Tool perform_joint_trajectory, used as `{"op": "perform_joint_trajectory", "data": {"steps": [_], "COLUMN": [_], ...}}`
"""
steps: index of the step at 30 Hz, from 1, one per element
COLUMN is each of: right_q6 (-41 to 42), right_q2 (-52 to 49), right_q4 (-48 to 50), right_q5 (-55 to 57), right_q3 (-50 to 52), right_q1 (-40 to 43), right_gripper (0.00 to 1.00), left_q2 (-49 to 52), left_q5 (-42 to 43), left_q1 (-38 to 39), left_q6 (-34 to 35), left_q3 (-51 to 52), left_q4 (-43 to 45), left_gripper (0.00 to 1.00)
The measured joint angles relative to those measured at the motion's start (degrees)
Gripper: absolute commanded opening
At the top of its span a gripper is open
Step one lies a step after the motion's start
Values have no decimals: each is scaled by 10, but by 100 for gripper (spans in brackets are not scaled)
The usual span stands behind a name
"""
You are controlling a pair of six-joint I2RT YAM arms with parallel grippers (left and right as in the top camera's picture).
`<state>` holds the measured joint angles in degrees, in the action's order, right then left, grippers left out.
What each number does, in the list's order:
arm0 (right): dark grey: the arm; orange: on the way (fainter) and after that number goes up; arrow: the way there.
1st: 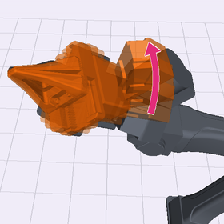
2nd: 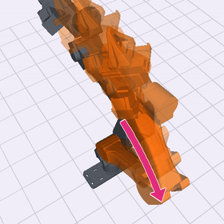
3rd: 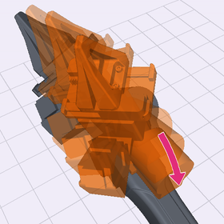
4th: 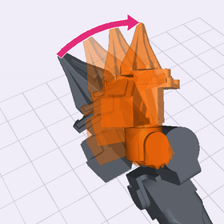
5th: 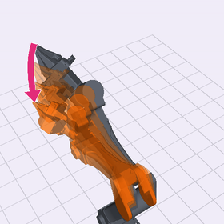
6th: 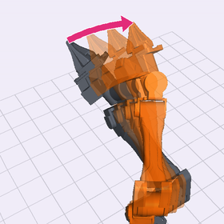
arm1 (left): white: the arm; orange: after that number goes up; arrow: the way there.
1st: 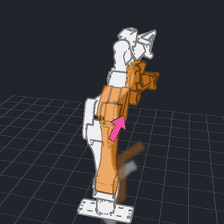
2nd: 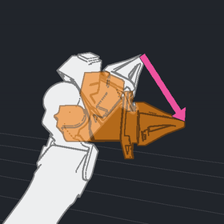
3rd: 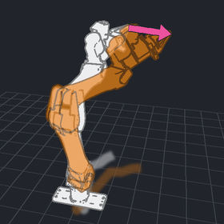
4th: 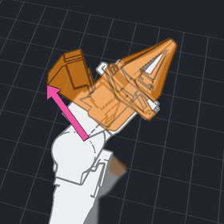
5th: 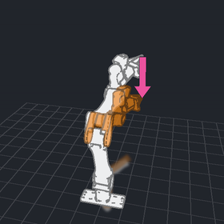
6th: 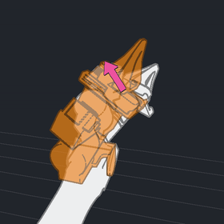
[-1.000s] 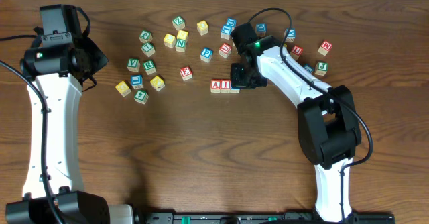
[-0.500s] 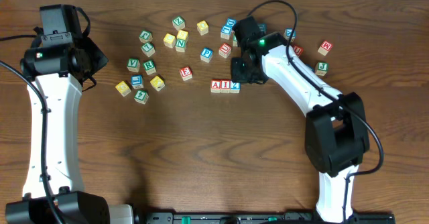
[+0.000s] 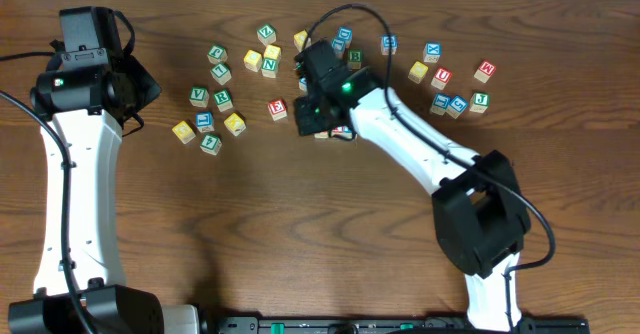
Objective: Spell out AI2
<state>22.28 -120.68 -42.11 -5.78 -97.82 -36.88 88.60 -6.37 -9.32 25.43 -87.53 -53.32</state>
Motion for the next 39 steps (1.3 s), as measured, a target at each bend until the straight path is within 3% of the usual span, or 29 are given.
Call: {"op": "perform_joint_trajectory", "data": {"steps": [39], "right_q6": [45], "right_q2": [-55], "right_q4": [-22], "right_q5": [61], "right_q3": [0], "right_q1": [-11], "right_gripper": [1], "left_q2": [0], "left_q5": [0], "left_q1": [0], "left_q6": [0], "left_q3": [0], "left_q4": [0], "left_gripper": [41]}}
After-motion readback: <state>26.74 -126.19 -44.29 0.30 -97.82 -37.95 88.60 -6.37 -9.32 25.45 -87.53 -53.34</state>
